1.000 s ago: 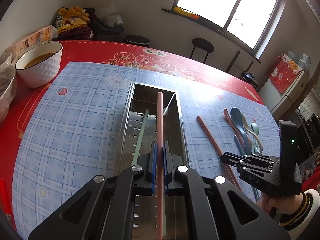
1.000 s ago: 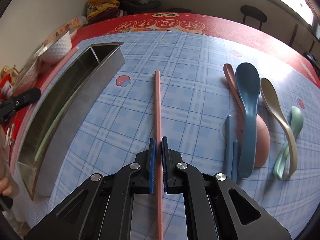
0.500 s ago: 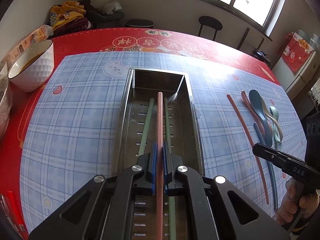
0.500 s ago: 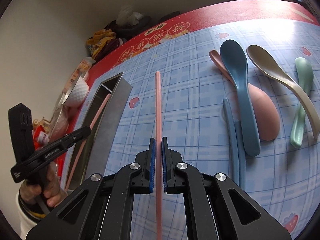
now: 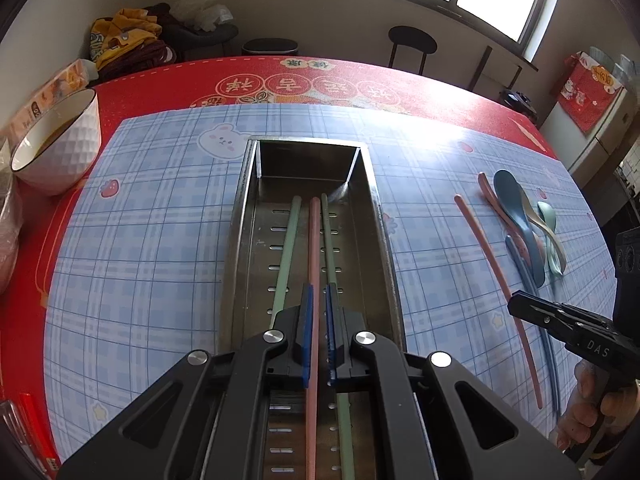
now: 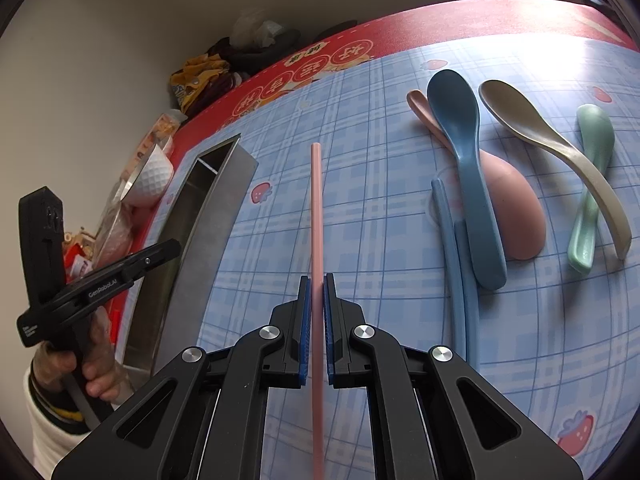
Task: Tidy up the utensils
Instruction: 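Lower the pink chopstick into the steel tray and open the left gripper while the right gripper carries the other, then lower the pink chopstick into the steel tray and open the right gripper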
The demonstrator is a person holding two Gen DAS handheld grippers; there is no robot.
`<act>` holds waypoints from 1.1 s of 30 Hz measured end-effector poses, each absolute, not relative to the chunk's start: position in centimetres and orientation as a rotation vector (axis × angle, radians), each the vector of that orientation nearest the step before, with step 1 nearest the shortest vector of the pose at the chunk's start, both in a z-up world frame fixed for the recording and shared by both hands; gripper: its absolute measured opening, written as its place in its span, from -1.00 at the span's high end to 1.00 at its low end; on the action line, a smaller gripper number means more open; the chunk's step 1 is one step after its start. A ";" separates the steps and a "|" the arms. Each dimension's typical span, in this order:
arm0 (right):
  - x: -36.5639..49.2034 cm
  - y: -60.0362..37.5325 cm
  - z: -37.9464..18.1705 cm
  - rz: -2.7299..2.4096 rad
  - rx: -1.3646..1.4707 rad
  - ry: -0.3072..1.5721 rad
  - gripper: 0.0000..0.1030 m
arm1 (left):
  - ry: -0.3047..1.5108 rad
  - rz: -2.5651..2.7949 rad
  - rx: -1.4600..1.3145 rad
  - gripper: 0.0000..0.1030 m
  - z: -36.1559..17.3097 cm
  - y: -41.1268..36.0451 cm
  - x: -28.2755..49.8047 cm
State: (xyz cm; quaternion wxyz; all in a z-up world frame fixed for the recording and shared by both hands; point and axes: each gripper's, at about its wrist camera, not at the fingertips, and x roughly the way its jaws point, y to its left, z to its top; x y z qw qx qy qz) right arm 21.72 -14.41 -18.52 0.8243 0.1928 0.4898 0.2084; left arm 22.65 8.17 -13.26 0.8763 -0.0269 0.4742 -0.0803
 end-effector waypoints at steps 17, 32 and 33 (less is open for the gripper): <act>21.2 -10.0 -15.4 0.446 0.440 1.044 0.88 | 0.563 -0.125 0.037 -0.81 -10.4 12.5 10.5; 23.3 -3.0 -14.5 0.408 0.473 1.091 0.88 | 0.415 -0.004 0.010 -0.88 -11.6 16.0 8.1; 23.6 -2.8 -14.6 0.399 0.484 1.098 0.88 | 0.417 -0.004 0.006 -0.88 -11.6 16.0 8.1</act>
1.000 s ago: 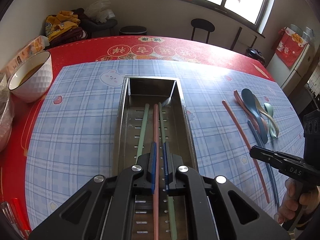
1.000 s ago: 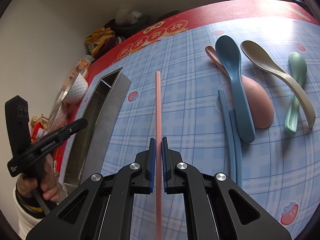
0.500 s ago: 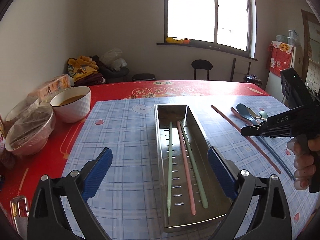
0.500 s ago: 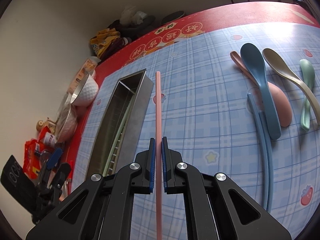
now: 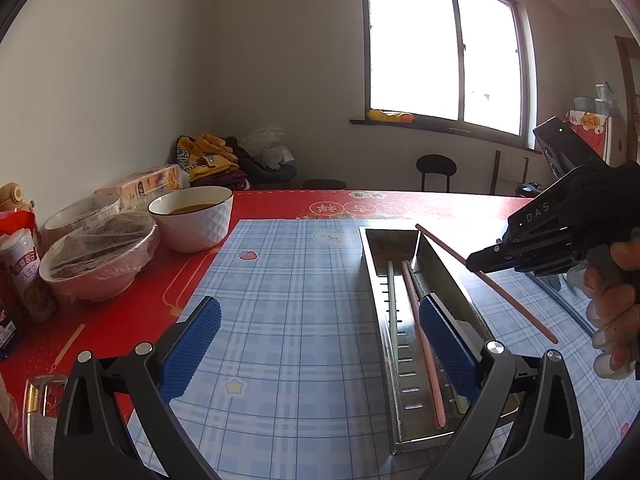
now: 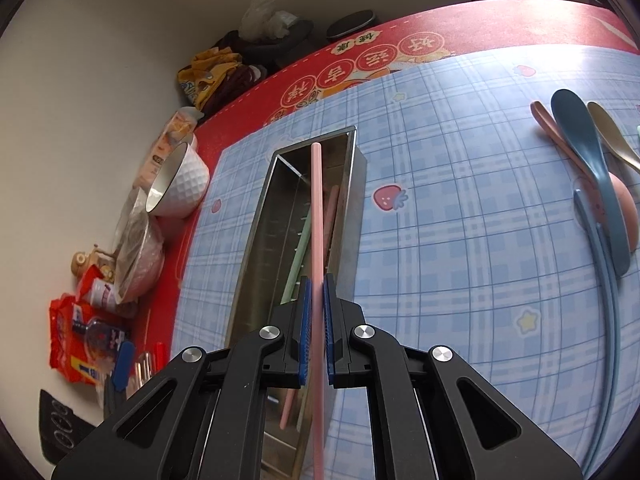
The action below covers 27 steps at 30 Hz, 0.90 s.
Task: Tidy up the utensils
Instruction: 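Lower the pink chopstick into the steel tray and open the right gripper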
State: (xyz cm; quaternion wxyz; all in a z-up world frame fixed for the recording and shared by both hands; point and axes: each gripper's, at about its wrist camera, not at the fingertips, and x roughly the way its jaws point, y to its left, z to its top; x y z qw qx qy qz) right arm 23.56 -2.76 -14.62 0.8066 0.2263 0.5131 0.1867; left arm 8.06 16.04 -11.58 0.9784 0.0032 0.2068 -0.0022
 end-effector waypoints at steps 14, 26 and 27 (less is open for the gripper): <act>24.2 0.5 -16.2 0.355 0.530 1.139 0.88 | 0.426 0.014 -0.062 -0.88 -11.8 17.3 8.0; 24.4 1.6 -17.3 0.358 0.539 1.174 0.88 | 0.436 0.014 -0.068 -0.88 -11.9 17.4 8.3; 24.4 1.8 -17.4 0.366 0.541 1.180 0.88 | 0.437 0.015 -0.068 -0.88 -11.9 17.4 8.3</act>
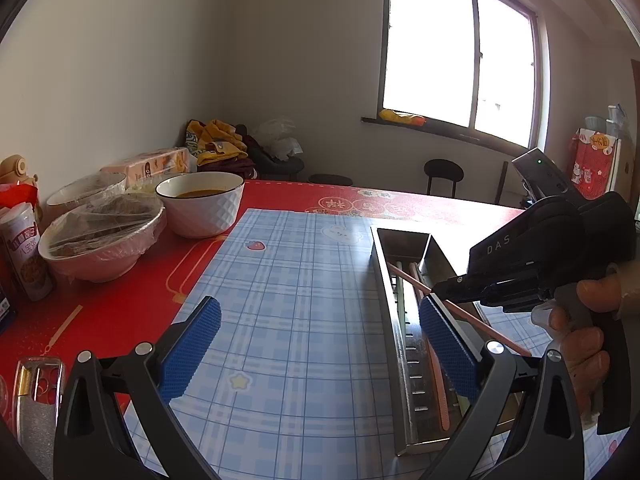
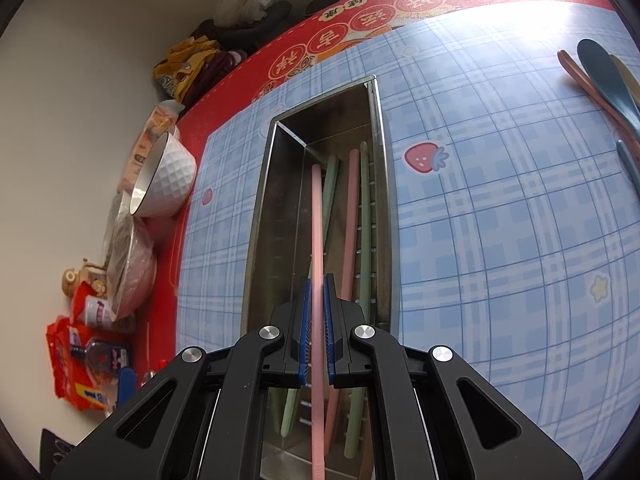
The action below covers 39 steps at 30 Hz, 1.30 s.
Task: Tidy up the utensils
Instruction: 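Lower the pink chopstick into the steel tray and open the right gripper, then move the open left gripper over a blue chopstick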
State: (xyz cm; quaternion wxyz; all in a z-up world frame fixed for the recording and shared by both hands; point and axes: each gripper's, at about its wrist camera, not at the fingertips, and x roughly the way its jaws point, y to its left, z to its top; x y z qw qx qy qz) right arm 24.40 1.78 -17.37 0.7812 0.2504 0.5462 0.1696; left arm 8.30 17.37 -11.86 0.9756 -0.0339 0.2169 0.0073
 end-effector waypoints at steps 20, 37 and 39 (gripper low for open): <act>23.2 -1.3 -13.7 0.470 0.330 0.994 0.58 | 0.460 0.029 -0.085 -0.88 -12.1 17.7 8.7; 18.2 -13.2 -11.4 0.554 0.171 0.697 -0.70 | 0.473 0.094 -0.017 -0.88 -11.9 16.3 8.7; 17.5 -14.5 -11.1 0.569 0.158 0.668 -0.70 | 0.465 0.093 -0.027 -0.88 -11.2 16.0 8.4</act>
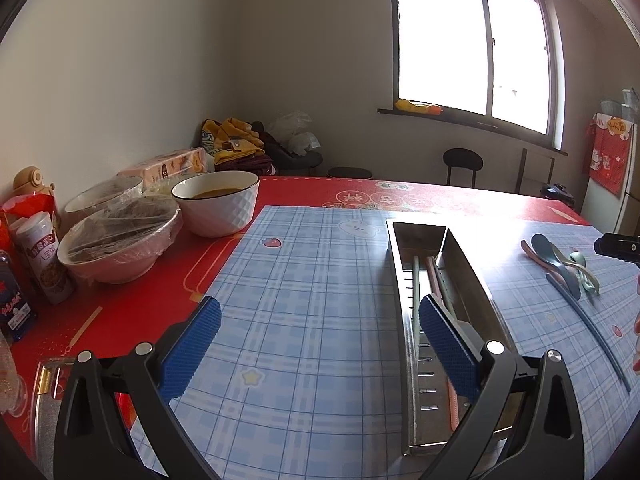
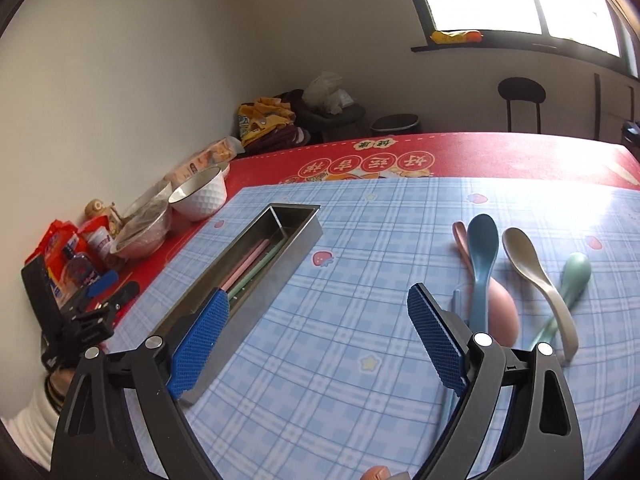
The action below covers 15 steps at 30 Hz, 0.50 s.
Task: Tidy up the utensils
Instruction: 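Move the open left gripper over a blue chopstick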
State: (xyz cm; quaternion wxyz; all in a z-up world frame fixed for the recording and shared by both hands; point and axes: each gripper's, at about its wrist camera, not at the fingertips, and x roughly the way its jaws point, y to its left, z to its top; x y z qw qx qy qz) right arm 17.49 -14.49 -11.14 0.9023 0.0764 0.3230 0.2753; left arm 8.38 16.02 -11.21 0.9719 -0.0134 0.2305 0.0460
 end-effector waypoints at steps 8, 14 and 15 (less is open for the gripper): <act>16.0 -21.7 -10.4 0.529 0.177 0.544 -0.70 | 0.406 0.019 0.003 -0.88 -6.5 9.0 7.8; 17.0 -25.9 -10.2 0.429 0.174 0.510 -0.70 | 0.430 -0.119 0.052 -0.88 -6.4 0.1 9.3; 17.5 -26.2 -10.1 0.403 0.171 0.505 -0.70 | 0.432 -0.131 0.058 -0.88 -6.6 -1.1 9.7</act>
